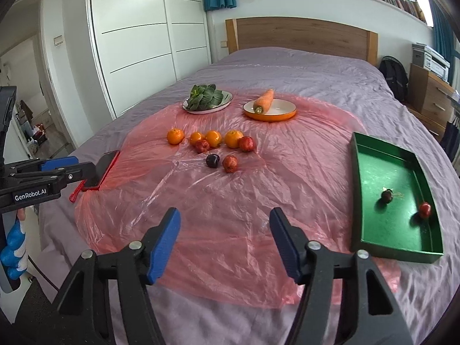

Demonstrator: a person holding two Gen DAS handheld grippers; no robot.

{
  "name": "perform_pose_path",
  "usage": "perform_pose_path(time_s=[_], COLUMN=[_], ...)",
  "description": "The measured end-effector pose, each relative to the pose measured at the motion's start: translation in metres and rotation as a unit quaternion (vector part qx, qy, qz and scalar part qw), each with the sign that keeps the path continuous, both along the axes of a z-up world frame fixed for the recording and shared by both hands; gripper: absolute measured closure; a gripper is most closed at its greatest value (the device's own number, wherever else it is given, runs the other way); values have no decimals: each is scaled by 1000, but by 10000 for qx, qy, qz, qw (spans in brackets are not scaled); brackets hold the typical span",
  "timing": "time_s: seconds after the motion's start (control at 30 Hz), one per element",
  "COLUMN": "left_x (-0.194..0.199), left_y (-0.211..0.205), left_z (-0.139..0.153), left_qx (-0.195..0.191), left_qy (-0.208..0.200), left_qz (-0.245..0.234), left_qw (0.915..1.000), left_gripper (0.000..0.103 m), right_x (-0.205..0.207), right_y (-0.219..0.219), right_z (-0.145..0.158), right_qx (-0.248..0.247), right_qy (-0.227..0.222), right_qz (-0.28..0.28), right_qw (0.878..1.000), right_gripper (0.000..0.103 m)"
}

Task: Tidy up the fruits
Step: 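Grasp a red apple with the left gripper while the right gripper grasps another red apple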

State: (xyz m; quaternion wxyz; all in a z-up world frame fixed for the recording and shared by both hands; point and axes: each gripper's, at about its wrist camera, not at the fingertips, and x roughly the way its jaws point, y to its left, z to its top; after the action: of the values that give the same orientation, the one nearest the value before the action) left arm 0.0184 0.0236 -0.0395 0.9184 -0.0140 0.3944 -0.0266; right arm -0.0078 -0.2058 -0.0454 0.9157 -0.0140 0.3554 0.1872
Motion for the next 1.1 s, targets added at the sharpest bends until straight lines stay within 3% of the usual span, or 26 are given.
perform_pose_path(time_s=[0.33, 0.6, 1.07, 1.1], left_x=[101, 166, 226, 228], left_y=[-18, -14, -21, -20], left_z=[-22, -64, -112, -114], left_qx=[-681, -1031, -978, -984], left_qy=[118, 479, 797, 809], left_qz=[-45, 357, 611, 622], left_qw=[9976, 9929, 9901, 9899], left_gripper=[61, 63, 70, 70], right_x=[80, 124, 191, 194], right_y=[28, 38, 60, 62], right_z=[-28, -47, -81, -85], right_qx=[34, -4, -431, -484], right_qy=[215, 337, 727, 766], right_qz=[514, 781, 1112, 1150], right_qw=[9984, 9964, 9902, 9892], right_gripper=[3, 4, 10, 14])
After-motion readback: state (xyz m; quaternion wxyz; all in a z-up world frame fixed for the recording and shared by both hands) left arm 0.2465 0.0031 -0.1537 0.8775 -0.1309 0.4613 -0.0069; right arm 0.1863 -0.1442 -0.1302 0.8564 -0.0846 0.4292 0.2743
